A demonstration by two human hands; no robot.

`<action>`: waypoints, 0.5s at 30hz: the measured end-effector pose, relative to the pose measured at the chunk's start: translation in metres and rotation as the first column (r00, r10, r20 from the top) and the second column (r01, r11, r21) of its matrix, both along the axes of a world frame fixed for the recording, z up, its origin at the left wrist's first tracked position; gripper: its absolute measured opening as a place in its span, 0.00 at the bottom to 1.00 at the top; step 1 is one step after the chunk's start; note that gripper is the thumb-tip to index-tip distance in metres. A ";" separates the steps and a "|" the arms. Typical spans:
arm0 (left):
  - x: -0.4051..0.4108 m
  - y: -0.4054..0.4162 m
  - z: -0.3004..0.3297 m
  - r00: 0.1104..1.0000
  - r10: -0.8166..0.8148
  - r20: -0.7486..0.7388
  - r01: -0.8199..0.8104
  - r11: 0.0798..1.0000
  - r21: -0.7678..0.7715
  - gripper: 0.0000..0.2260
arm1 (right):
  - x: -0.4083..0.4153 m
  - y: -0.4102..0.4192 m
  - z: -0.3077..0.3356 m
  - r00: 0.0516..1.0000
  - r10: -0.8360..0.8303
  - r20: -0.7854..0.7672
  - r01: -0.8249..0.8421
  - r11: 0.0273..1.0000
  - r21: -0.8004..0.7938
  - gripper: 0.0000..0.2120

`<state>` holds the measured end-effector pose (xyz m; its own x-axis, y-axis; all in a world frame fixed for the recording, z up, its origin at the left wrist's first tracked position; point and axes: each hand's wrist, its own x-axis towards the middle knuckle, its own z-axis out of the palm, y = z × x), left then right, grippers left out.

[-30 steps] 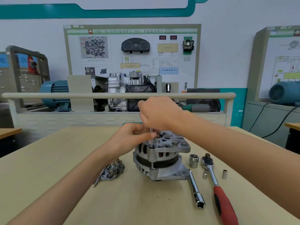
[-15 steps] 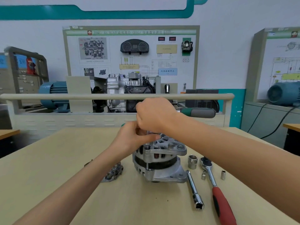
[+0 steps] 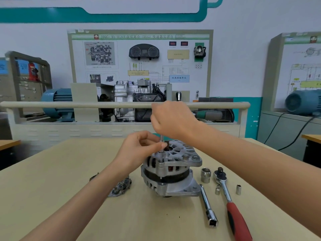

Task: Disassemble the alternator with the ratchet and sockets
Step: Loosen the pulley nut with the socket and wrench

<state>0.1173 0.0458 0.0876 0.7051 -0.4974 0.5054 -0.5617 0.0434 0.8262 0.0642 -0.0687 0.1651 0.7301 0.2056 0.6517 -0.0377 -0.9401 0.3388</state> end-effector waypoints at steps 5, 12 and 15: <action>0.000 -0.004 -0.003 1.000 0.006 0.018 -0.007 1.000 0.023 0.06 | 0.001 -0.004 0.002 1.000 -0.001 0.017 0.000 0.999 0.033 0.09; -0.002 -0.006 -0.005 0.989 -0.117 0.089 0.098 0.976 0.196 0.07 | -0.001 -0.007 0.004 0.996 -0.047 0.076 0.045 0.999 0.026 0.09; -0.004 -0.010 -0.001 0.986 -0.155 0.061 0.146 0.982 0.122 0.07 | -0.002 -0.010 0.014 0.984 -0.068 0.163 0.056 0.996 0.074 0.08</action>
<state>0.1132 0.0355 0.0862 0.5827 -0.6538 0.4826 -0.6124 0.0370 0.7896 0.0620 -0.0788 0.1793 0.6210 0.1134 0.7755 -0.1469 -0.9551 0.2574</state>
